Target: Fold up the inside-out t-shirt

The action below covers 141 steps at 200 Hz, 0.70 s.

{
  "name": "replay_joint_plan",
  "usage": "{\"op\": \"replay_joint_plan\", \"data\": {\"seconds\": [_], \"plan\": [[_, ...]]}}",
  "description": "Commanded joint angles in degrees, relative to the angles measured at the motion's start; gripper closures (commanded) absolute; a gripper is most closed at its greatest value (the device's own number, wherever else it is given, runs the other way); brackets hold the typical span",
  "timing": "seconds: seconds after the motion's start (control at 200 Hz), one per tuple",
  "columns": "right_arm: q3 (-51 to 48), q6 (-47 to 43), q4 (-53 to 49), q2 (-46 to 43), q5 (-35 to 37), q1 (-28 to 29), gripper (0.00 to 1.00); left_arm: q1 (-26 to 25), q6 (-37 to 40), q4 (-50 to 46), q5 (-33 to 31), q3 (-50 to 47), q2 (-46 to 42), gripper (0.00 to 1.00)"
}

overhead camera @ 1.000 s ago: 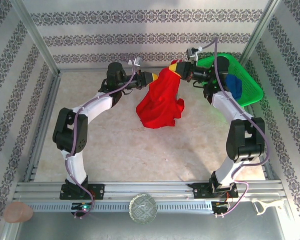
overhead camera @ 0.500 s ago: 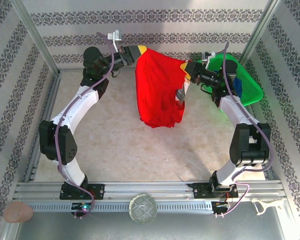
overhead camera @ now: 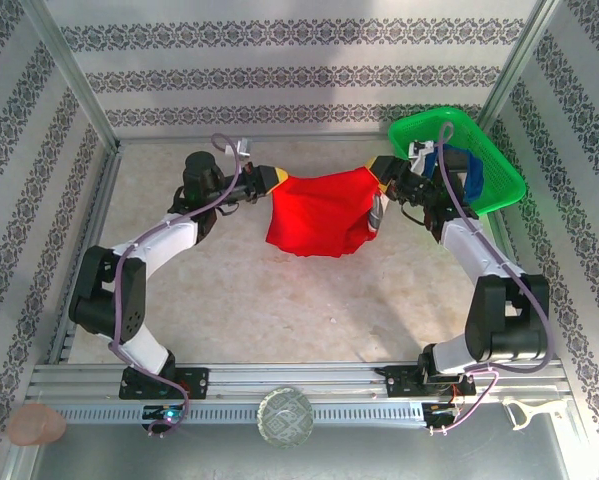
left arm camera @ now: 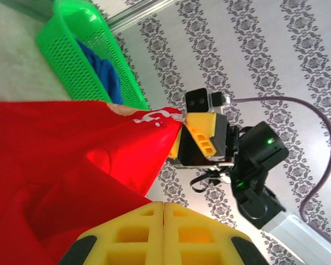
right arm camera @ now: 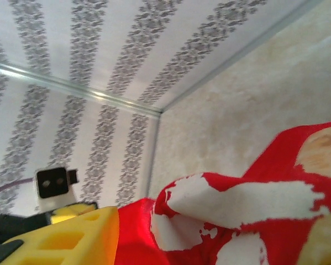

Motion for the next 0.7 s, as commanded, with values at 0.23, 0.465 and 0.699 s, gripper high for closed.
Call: {"op": "replay_joint_plan", "data": {"seconds": [0.23, 0.465, 0.699], "plan": [[4.2, -11.2, -29.8, -3.2, 18.4, 1.7, 0.46, -6.4, 7.7, -5.5, 8.3, -0.5, -1.9, 1.0], [5.1, -11.4, -46.2, -5.1, 35.1, 2.3, 0.34, -14.6, 13.3, -11.6, 10.1, -3.1, 2.2, 1.0], [4.0, -13.0, -50.8, -7.9, 41.5, 4.5, 0.32, -14.9, 21.3, -21.0, 5.9, -3.4, 0.6, 0.38]]}}
